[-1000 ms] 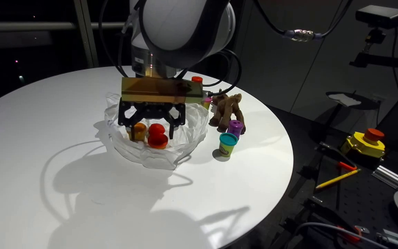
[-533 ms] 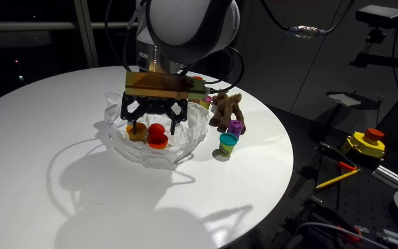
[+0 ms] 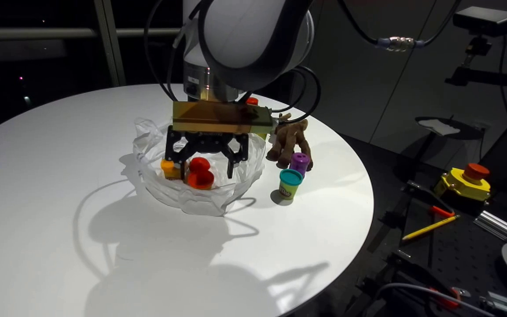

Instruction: Remove all the objects from the plastic bag and put them on the table

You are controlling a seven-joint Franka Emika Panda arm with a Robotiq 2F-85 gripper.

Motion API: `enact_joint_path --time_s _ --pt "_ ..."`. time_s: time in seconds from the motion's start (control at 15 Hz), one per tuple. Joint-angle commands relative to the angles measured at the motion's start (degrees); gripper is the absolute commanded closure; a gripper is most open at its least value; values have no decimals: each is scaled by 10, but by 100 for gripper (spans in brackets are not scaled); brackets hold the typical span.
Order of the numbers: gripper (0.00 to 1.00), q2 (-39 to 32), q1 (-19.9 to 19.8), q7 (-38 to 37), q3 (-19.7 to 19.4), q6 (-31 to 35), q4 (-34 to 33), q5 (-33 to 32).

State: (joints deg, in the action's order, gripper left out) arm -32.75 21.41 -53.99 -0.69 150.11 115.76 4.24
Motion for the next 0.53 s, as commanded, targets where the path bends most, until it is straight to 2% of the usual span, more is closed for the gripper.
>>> enact_joint_path --time_s 0.0,0.33,0.4,0.47 --pt "0 10 -4 3 7 4 8 -6" --pt "0 2 5 0 -4 11 -3 -33" --pt "1 1 2 3 -1 6 -5 -32" --pt "7 0 0 6 1 3 -6 -32"
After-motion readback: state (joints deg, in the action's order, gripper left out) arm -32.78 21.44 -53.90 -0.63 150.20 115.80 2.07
